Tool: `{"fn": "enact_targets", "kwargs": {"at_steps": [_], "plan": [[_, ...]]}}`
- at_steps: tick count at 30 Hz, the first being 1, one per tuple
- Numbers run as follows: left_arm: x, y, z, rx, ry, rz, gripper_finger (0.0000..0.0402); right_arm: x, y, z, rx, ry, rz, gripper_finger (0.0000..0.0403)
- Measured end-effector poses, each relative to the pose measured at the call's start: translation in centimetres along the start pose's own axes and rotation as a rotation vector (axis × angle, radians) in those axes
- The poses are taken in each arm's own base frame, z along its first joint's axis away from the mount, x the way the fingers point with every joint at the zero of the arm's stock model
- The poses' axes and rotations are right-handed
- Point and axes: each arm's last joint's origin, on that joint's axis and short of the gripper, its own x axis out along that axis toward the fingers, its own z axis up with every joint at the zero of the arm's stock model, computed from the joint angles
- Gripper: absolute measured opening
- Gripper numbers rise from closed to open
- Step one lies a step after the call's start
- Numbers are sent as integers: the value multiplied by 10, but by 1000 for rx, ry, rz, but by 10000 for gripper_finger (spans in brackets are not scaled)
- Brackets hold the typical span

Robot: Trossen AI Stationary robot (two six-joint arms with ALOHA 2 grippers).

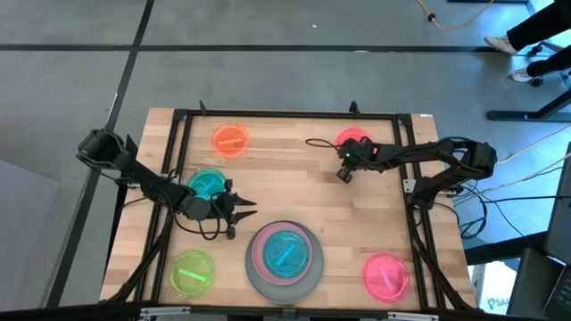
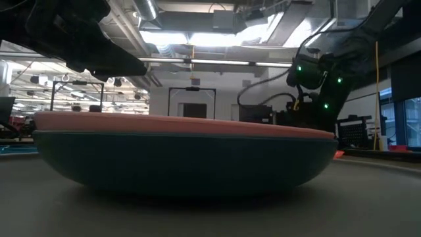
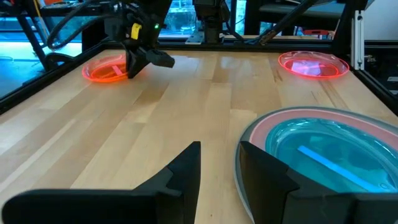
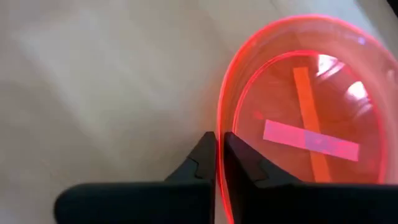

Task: Stack plastic plates
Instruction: Stack the top orange plate on top of blue plate

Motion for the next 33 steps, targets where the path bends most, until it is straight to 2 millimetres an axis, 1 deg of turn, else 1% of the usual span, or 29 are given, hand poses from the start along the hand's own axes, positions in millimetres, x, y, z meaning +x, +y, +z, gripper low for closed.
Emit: {"fn": "enact_targets", "kwargs": {"at_steps": [3,9,16,21,25,28,33], "plan": [[0,0,0,0,0,0,105,-12,13,10,-34,-58,70,3],[0,0,0,0,0,0,105,-40,45,26,-123,-180,237,2],[0,0,0,0,0,0,105,-74,90,34,-254,-280,397,1],[0,0,0,0,0,0,105,-102,123,34,-337,-391,509,1],[0,0,0,0,0,0,105,-121,144,30,-375,-499,604,1],[0,0,0,0,0,0,105,-132,157,24,-417,-559,657,1],[0,0,0,0,0,0,105,-148,173,13,-455,-621,730,1]]}}
